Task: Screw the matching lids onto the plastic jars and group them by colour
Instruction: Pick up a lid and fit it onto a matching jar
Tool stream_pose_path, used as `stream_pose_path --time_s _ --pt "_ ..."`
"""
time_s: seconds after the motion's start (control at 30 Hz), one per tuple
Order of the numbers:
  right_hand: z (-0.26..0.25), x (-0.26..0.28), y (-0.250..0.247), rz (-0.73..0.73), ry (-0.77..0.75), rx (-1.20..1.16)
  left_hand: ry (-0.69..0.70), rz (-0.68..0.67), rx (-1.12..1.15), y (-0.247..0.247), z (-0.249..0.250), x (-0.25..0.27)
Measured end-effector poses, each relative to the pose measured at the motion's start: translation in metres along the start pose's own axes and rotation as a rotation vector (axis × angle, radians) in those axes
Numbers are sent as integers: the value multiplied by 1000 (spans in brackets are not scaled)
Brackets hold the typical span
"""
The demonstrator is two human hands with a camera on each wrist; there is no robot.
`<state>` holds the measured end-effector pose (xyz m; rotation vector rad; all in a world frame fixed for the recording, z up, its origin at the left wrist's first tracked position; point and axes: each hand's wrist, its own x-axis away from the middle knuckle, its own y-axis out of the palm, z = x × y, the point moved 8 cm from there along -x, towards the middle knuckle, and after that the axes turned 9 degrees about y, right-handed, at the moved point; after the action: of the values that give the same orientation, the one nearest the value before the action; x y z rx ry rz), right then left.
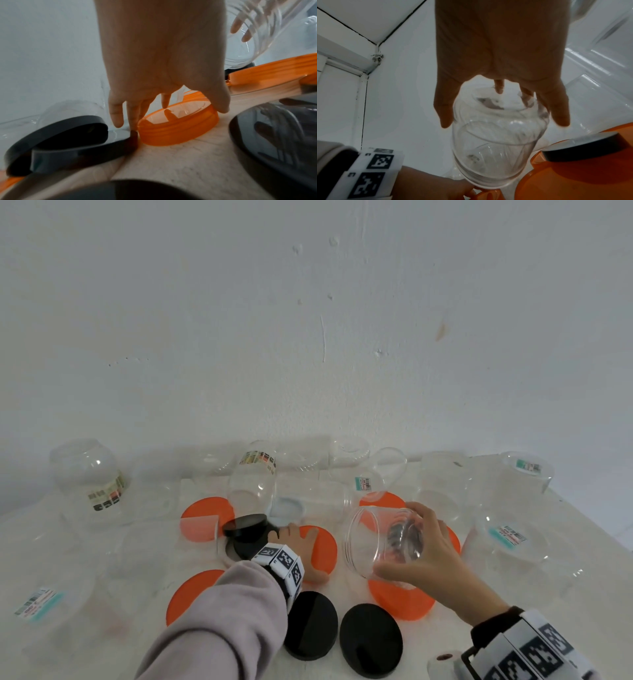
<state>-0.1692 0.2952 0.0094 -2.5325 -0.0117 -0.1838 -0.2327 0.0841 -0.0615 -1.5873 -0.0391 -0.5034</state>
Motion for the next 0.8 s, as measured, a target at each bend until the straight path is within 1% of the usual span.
stream_pose_path --time_s 0.07,0.2,0.37,0.5,0.63,0.8 --pt "0 0 -2 23 1 -21 14 -2 24 -3 -1 2" --pt "5 -2 -2 53 42 -88 27 -57 102 -12 0 15" --pt "0 1 3 28 79 -125 79 -83 314 -29 -6 46" --pt "-3 3 12 -24 110 -83 110 -35 441 -32 -19 68" --pt "-2 1 26 -98 150 -53 80 30 547 -29 -42 87" --pt "-5 4 46 -205 169 -64 72 140 755 -33 -61 105"
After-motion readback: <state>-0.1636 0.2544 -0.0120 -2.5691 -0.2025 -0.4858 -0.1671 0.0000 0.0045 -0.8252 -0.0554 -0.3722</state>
